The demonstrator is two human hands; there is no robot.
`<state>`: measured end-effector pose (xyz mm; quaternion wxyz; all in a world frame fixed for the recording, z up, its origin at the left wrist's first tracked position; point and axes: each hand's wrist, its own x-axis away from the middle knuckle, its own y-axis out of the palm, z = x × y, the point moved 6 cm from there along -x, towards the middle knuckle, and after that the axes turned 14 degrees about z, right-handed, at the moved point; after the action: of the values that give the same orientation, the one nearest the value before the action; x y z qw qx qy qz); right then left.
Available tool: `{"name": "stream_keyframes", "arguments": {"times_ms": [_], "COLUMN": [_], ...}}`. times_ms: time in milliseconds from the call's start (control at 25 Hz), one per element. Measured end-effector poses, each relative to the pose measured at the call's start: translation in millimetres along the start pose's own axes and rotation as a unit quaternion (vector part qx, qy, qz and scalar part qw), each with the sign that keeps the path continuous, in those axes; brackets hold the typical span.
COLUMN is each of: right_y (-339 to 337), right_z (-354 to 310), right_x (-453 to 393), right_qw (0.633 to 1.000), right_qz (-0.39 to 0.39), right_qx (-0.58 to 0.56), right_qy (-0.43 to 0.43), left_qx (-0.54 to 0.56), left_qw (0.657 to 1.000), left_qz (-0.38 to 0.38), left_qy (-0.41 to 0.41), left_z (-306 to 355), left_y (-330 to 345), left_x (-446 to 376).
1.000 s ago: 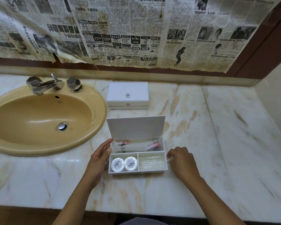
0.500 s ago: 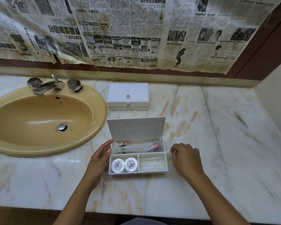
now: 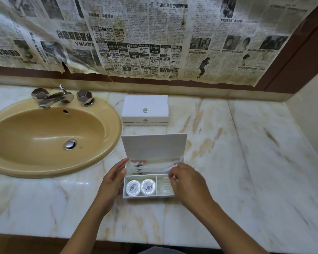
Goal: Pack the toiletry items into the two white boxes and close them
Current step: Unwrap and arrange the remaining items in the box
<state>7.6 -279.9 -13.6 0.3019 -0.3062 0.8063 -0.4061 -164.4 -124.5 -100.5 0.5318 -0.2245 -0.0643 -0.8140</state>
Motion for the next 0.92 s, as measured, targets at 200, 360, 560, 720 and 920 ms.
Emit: {"name": "stream_keyframes", "arguments": {"times_ms": [200, 360, 560, 720, 920], "right_y": [38.0, 45.3, 33.6, 37.9, 40.4], "right_z": [-6.0, -2.2, -9.0, -4.8, -1.2], "right_x": [10.7, 11.2, 10.2, 16.8, 20.1], "right_qw": [0.991, 0.986, 0.99, 0.989, 0.989], "right_qz": [-0.122, -0.151, -0.128, -0.139, -0.143], "right_qx": [0.053, 0.062, 0.059, 0.037, 0.025], "right_qy": [0.003, 0.021, 0.001, 0.015, 0.012], "left_qx": [-0.001, 0.004, 0.009, 0.0, -0.001], "left_qw": [1.0, 1.0, 1.0, 1.0, 1.0], "left_qz": [0.003, 0.002, -0.002, -0.006, 0.0], "left_qy": [0.001, 0.006, 0.007, 0.01, 0.003], "left_z": [0.8, 1.4, -2.8, -4.1, -1.3], "left_y": [-0.4, 0.8, -1.0, -1.2, 0.3], "left_x": [0.7, 0.6, -2.9, -3.7, -1.1]}}
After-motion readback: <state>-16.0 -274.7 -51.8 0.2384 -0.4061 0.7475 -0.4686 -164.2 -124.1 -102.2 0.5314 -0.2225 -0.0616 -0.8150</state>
